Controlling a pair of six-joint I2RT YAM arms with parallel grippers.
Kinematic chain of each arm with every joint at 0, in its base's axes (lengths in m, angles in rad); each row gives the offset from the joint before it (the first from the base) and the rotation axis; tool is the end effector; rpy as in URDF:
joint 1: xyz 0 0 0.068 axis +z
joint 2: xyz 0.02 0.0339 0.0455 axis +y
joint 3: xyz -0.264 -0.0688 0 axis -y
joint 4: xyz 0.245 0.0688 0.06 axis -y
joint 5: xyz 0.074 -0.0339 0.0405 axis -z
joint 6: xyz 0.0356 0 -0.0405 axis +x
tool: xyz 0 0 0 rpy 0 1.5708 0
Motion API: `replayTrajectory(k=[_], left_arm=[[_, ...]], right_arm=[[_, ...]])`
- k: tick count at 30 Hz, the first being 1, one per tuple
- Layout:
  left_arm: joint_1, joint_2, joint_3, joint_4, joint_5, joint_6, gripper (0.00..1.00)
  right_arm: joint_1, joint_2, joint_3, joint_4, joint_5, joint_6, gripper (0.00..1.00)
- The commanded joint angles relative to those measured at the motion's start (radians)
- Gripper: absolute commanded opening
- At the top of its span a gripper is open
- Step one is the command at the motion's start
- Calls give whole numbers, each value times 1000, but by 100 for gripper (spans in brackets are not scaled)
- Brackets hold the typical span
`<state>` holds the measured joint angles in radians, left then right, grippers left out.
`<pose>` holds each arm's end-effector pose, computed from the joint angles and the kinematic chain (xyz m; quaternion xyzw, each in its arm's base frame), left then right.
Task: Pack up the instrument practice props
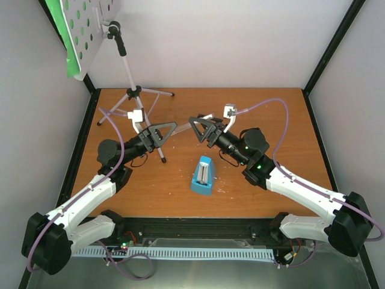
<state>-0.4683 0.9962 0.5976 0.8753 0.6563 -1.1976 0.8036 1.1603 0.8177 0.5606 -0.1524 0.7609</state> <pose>0.1833 -0.1171 0.3422 0.0816 0.5582 -0.7110 0.4198 0.1850 0.1997 0.3534 -0.0727 0.6228 0.5819 0.5180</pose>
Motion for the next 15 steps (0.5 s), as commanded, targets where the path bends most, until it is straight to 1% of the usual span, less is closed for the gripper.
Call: replayTrajectory(k=[1, 10, 11, 12, 13, 15], left_arm=[[-9, 1, 43, 60, -6, -16, 0], [-10, -5, 46, 51, 0, -14, 1], [-10, -6, 47, 45, 0, -12, 4], [-10, -9, 48, 38, 0, -8, 10], [-10, -11, 51, 26, 0, -2, 20], [-10, -22, 56, -16, 0, 19, 42]], right_arm=[[15, 1, 25, 43, 43, -36, 74], [16, -13, 20, 60, 56, -57, 56], [15, -17, 17, 54, 61, -60, 55], [15, -24, 15, 49, 67, -66, 55], [16, -32, 12, 38, 73, -75, 54], [15, -56, 9, 2, 90, -108, 54]])
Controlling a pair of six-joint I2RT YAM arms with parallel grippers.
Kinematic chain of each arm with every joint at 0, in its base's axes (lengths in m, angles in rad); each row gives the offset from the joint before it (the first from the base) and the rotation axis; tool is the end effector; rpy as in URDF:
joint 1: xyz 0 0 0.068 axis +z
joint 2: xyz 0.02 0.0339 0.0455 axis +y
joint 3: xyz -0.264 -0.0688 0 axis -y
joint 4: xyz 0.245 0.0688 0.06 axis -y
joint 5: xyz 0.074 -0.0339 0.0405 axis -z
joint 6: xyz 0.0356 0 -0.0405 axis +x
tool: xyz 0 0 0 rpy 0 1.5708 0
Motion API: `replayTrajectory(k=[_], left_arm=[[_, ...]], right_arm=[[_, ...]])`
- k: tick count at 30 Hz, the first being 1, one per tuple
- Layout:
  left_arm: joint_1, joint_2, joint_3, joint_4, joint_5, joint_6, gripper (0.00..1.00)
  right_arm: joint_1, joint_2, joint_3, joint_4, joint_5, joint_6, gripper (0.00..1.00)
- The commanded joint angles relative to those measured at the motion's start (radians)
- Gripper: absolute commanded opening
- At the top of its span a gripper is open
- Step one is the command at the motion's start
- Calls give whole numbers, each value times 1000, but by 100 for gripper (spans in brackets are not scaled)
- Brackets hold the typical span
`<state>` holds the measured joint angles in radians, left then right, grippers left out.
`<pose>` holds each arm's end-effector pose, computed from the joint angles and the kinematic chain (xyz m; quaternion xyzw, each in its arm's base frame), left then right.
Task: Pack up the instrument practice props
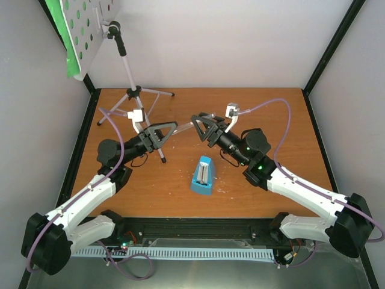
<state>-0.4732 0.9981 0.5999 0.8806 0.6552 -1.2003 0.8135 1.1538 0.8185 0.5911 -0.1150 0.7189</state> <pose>0.1829 -0.1180 0.3431 0.0830 0.5561 -0.7130 0.4189 0.1825 0.1990 0.3586 -0.0743 0.6073 0.5732 0.5450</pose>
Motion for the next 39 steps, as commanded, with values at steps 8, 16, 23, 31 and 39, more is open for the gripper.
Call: replayTrajectory(k=[8, 16, 23, 31, 39], left_arm=[[-11, -96, 152, -444, -38, 290, 79], [-91, -1, 317, -895, -214, 590, 82], [-261, 168, 457, -1127, -472, 717, 93], [-418, 336, 592, -1233, -653, 771, 100], [-508, 387, 588, -1335, -761, 704, 100]], right_arm=[[6, -271, -1, -355, 265, -336, 53], [6, -452, -4, -707, 536, -504, 52], [6, -494, -95, -931, 682, -432, 52], [4, -519, -211, -973, 683, -315, 52], [4, -495, -243, -939, 665, -315, 52]])
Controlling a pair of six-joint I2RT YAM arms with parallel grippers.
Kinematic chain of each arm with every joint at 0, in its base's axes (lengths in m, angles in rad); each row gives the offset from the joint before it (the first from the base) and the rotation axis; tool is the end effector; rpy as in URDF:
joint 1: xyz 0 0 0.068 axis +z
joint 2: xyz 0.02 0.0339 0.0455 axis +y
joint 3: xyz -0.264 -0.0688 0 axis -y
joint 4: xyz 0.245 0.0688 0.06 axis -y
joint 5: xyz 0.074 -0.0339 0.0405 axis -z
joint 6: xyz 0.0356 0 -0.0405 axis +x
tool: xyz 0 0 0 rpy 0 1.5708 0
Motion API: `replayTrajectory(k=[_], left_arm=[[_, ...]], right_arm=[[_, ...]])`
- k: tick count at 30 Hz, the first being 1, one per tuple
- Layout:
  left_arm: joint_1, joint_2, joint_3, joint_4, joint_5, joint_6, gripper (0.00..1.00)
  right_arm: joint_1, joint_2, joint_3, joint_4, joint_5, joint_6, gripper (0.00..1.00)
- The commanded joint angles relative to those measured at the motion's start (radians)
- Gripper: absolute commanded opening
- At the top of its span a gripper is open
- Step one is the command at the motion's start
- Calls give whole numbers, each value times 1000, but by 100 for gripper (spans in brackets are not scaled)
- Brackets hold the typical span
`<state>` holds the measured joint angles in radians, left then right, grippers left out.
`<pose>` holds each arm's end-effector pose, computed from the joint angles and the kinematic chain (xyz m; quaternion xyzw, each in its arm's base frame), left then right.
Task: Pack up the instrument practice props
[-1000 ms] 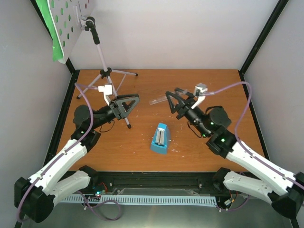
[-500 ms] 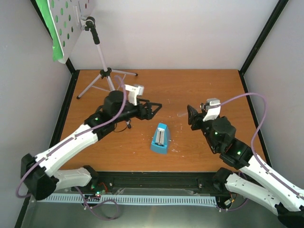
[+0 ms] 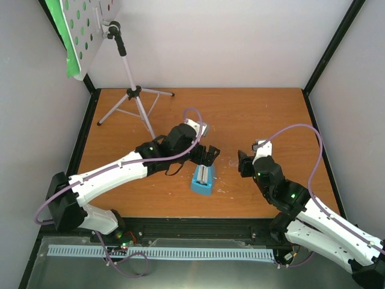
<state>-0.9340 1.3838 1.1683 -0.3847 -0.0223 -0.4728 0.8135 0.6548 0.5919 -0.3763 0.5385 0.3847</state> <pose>0.1871 -0.2516 0.3172 0.1971 0.8623 -0.2942 0.3621 0.1187 0.0990 0.2743 -0.0338 0.8255 0.1060 0.5534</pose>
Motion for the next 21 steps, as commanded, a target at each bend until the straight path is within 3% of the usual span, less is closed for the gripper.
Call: replayTrajectory(k=[1, 11, 21], left_arm=[[-56, 6, 18, -82, -90, -33, 99], [-96, 64, 3, -126, -88, -87, 96], [-97, 100, 34, -200, -124, -104, 68]], right_arm=[[4, 7, -21, 33, 9, 19, 52], [4, 13, -56, 74, -18, 36, 53], [3, 4, -67, 68, -11, 39, 53]])
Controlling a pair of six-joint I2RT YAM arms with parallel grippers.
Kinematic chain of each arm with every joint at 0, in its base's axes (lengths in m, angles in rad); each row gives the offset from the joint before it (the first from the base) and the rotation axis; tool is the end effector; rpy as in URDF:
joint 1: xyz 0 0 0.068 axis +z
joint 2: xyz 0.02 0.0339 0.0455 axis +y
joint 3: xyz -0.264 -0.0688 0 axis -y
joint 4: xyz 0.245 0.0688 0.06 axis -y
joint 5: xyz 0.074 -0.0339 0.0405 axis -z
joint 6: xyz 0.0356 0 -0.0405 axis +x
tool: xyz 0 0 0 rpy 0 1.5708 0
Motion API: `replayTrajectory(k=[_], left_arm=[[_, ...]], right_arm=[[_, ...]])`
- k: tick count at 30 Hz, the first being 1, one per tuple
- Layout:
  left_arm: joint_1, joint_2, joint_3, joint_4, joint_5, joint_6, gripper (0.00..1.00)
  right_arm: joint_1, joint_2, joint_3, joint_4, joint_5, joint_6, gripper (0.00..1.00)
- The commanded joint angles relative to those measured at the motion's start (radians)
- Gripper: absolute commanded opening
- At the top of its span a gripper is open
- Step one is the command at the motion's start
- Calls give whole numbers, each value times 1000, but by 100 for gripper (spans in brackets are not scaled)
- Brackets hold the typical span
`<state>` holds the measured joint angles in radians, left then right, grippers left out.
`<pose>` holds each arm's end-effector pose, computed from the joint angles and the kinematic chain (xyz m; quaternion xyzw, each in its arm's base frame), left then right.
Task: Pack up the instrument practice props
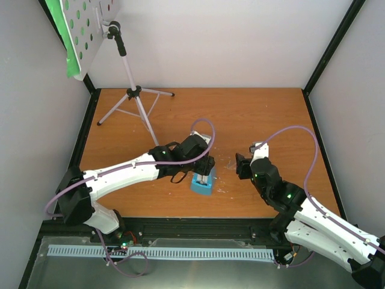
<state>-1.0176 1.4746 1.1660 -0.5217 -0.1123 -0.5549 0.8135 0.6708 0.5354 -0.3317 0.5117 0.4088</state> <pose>0.1716 -0.2702 0.2783 0.1937 0.9106 -0.2187 0.2923 0.1211 0.1027 0.2567 -0.0356 0.8337 0.1145 0.5390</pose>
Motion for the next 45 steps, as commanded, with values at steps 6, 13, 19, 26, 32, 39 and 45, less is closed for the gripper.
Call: replayTrajectory(k=[6, 13, 19, 26, 32, 39, 45], left_arm=[[-14, -22, 31, -98, -89, -51, 56], [13, 12, 92, -129, -199, -37, 45], [106, 56, 155, -66, -222, 59, 42], [180, 172, 266, -2, -193, 139, 41], [183, 232, 339, 12, -127, 163, 65], [183, 105, 249, 58, -38, 146, 100], [240, -144, 8, 173, 177, 121, 100]], right_arm=[[4, -13, -27, 49, 18, 10, 54], [4, -17, -38, 53, 24, -1, 54], [4, -48, -54, 54, 13, -2, 54], [4, -83, -72, 49, 13, 9, 54], [4, -116, -79, 33, 10, 30, 54], [4, -122, -76, 31, 4, 38, 54], [4, -112, -71, 38, -4, 45, 54]])
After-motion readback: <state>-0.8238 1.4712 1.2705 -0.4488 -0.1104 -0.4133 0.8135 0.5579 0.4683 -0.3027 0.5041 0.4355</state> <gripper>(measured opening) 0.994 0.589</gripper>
